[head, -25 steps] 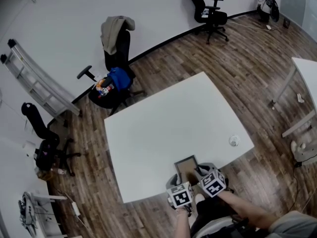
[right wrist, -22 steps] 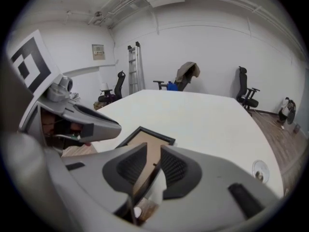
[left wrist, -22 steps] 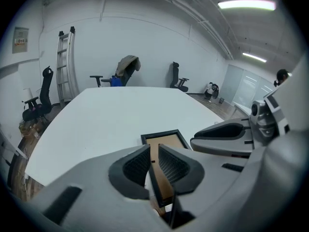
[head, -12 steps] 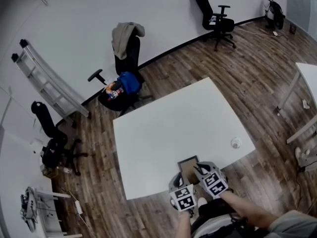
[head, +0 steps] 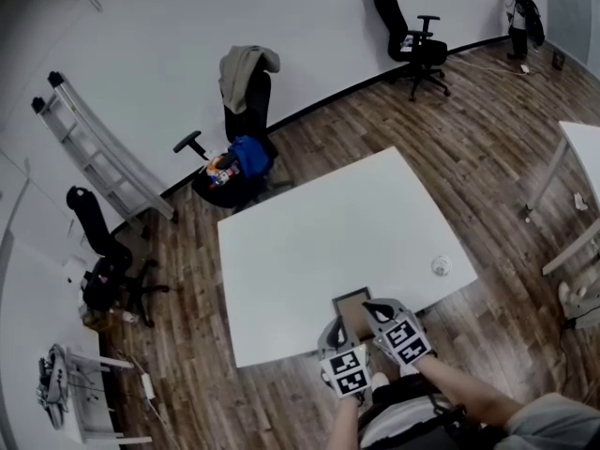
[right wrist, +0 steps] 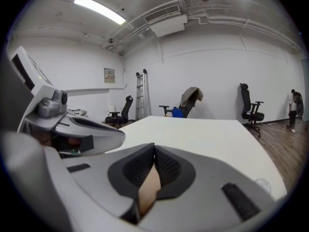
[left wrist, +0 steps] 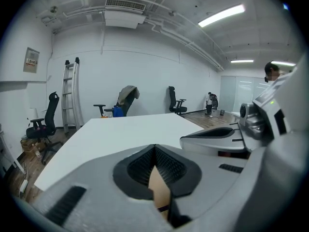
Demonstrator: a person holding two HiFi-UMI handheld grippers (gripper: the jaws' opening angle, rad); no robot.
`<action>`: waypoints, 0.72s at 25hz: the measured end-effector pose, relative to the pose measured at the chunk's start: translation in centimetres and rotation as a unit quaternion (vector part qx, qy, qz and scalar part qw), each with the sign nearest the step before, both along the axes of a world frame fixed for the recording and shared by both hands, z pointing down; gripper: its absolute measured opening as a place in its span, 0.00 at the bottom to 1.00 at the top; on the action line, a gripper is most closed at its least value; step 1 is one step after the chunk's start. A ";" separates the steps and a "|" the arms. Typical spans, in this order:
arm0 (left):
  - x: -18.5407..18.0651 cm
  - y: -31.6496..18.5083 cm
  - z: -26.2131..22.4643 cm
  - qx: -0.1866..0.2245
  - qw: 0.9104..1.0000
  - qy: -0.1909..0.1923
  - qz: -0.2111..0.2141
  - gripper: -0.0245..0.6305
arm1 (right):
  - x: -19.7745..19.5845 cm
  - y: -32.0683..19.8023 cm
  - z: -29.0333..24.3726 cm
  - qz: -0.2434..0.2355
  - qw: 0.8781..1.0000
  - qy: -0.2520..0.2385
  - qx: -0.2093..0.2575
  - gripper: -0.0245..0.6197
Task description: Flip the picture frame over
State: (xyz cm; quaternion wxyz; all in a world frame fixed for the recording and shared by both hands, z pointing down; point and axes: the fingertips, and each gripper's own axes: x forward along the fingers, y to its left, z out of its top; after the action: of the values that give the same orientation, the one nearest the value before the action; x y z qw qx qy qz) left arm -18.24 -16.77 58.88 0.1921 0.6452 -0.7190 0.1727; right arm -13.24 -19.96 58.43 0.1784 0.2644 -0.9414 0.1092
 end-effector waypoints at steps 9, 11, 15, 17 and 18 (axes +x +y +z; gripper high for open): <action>1.0 0.7 -2.2 0.043 0.999 -0.022 0.005 0.04 | 0.5 0.8 -2.0 -0.002 0.999 -0.036 0.024 0.04; 1.1 0.9 -2.3 0.044 0.999 -0.022 0.005 0.04 | 0.5 1.0 -2.3 -0.003 0.999 -0.038 0.025 0.04; 1.3 1.2 -2.6 0.048 0.999 -0.021 0.004 0.04 | 0.4 1.3 -2.5 -0.006 0.999 -0.042 0.023 0.04; 1.3 1.3 -2.7 0.047 0.999 -0.021 0.003 0.04 | 0.3 1.5 -2.6 -0.009 0.999 -0.042 0.024 0.04; 1.3 1.3 -2.8 0.047 0.999 -0.021 0.003 0.04 | 0.2 1.6 -2.6 -0.011 0.999 -0.042 0.024 0.04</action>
State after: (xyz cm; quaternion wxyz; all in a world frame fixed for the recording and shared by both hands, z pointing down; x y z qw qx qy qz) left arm -16.93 -15.43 56.10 0.1461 0.6519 -0.7282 0.1529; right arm -12.99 -18.38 55.80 0.1333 0.2535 -0.9533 0.0960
